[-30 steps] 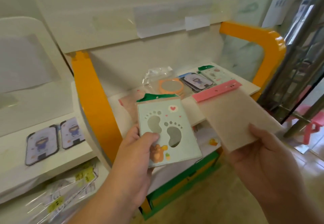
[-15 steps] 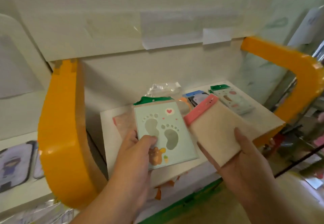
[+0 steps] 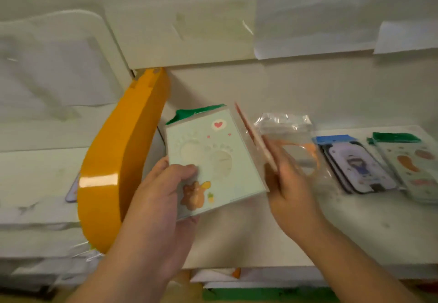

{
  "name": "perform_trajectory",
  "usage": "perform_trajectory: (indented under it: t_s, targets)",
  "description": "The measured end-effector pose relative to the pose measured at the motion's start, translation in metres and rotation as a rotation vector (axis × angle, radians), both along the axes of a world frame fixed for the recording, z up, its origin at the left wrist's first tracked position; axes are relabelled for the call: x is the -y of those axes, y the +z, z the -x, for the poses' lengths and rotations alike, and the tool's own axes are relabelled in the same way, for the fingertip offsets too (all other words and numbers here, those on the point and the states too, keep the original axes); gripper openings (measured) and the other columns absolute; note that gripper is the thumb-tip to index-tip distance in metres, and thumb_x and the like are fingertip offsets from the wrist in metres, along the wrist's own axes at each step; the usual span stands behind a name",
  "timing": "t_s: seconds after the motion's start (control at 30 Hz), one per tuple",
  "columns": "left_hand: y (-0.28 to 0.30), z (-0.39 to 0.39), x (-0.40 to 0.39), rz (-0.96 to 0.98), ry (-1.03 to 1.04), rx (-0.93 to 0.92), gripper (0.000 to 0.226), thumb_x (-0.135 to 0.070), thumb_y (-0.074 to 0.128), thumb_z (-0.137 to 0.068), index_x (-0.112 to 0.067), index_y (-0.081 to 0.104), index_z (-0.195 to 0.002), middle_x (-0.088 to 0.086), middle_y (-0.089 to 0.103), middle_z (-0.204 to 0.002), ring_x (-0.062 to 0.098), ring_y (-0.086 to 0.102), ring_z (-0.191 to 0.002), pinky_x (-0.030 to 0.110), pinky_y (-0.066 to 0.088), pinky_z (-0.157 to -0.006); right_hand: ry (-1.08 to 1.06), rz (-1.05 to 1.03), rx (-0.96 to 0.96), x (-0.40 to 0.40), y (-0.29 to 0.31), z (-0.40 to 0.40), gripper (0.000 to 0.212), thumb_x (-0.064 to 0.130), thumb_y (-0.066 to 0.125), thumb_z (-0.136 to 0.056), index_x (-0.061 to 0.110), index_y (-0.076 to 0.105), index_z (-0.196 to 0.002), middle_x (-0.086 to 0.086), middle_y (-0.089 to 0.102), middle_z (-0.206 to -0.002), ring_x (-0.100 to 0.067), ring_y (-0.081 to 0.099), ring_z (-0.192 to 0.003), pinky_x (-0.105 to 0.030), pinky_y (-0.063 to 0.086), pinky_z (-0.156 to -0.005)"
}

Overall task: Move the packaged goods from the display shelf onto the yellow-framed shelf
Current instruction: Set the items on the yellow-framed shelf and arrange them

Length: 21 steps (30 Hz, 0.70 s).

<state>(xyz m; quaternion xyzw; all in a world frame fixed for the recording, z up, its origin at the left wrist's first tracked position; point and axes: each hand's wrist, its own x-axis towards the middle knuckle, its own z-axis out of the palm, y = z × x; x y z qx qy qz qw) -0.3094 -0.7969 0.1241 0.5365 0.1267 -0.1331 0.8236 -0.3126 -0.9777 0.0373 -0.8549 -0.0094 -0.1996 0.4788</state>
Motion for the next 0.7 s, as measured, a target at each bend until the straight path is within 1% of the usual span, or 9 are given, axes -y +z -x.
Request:
perform_trajectory:
  t_s: [0.07,0.13,0.17,0.23,0.27,0.37,0.47,0.57,0.7]
  targets:
    - [0.002,0.001,0.002,-0.008,0.031,0.023,0.026,-0.012,0.054,-0.093,-0.023,0.068,-0.112,0.002,0.079,-0.1,0.02,0.076,-0.093,0.038,0.053,-0.078,0.007,0.371,0.1,-0.006,-0.014,-0.019,0.067,0.001,0.072,-0.079,0.017,0.05,-0.14,-0.006,0.056,-0.141,-0.023,0.058,-0.125,-0.037,0.046,-0.103]
    - [0.003,0.003,0.004,-0.023,0.057,0.046,0.031,-0.013,0.053,-0.093,-0.026,0.067,-0.116,0.002,0.078,-0.105,0.022,0.075,-0.098,0.039,0.053,-0.081,0.018,0.673,0.067,-0.016,-0.019,-0.033,0.064,0.017,0.078,-0.067,0.009,0.062,-0.129,-0.01,0.064,-0.131,-0.025,0.064,-0.118,-0.035,0.049,-0.096]
    - [0.003,0.003,0.006,-0.032,0.07,0.061,0.032,-0.013,0.052,-0.093,-0.027,0.067,-0.118,0.001,0.078,-0.106,0.022,0.074,-0.099,0.038,0.053,-0.079,0.085,0.741,-0.044,-0.022,-0.021,-0.037,0.065,0.03,0.069,-0.074,0.009,0.058,-0.134,-0.012,0.059,-0.139,-0.025,0.056,-0.128,-0.035,0.042,-0.106]
    - [0.003,0.005,0.007,-0.04,0.093,0.086,0.033,-0.012,0.05,-0.094,-0.025,0.066,-0.121,0.001,0.078,-0.107,0.019,0.075,-0.097,0.035,0.053,-0.074,0.252,0.806,-0.245,-0.029,-0.041,-0.047,0.064,0.037,0.042,-0.093,0.012,0.035,-0.151,-0.011,0.031,-0.16,-0.026,0.023,-0.149,-0.042,0.014,-0.123]
    - [0.004,0.006,0.007,-0.039,0.1,0.091,0.033,-0.012,0.05,-0.094,-0.023,0.065,-0.122,0.001,0.078,-0.106,0.018,0.075,-0.096,0.033,0.053,-0.07,0.294,0.817,-0.298,-0.031,-0.05,-0.05,0.063,0.039,0.038,-0.097,0.016,0.027,-0.154,-0.009,0.023,-0.163,-0.026,0.014,-0.151,-0.043,0.01,-0.122]
    - [0.002,0.008,0.007,-0.041,0.108,0.088,0.032,-0.012,0.049,-0.095,-0.022,0.064,-0.122,0.001,0.078,-0.107,0.018,0.075,-0.096,0.028,0.054,-0.063,0.309,0.814,-0.318,-0.035,-0.054,-0.055,0.068,0.056,0.034,-0.096,0.024,0.025,-0.155,-0.004,0.019,-0.164,-0.025,0.014,-0.151,-0.041,0.014,-0.121]
    - [-0.003,0.009,0.006,-0.048,0.123,0.078,0.032,-0.012,0.051,-0.095,-0.025,0.065,-0.12,0.002,0.078,-0.108,0.02,0.074,-0.1,0.032,0.053,-0.07,0.311,0.792,-0.301,-0.031,-0.046,-0.055,0.064,0.054,0.04,-0.098,0.027,0.026,-0.154,-0.001,0.022,-0.163,-0.024,0.018,-0.147,-0.035,0.016,-0.119]
    - [-0.007,0.009,0.008,-0.067,0.133,0.057,0.029,-0.015,0.053,-0.095,-0.025,0.064,-0.12,0.002,0.077,-0.108,0.022,0.074,-0.102,0.037,0.055,-0.077,0.331,0.754,-0.246,-0.023,-0.036,-0.051,0.068,0.06,0.044,-0.094,0.033,0.027,-0.153,0.0,0.03,-0.159,-0.023,0.028,-0.143,-0.034,0.023,-0.115]
    - [-0.012,0.003,0.017,-0.111,0.133,0.033,0.022,-0.017,0.054,-0.096,-0.026,0.065,-0.113,0.001,0.079,-0.103,0.02,0.076,-0.095,0.037,0.057,-0.074,0.352,0.481,-0.233,-0.001,-0.015,-0.045,0.05,0.042,0.058,-0.087,0.038,0.049,-0.136,0.011,0.056,-0.134,-0.017,0.056,-0.122,-0.035,0.048,-0.097]
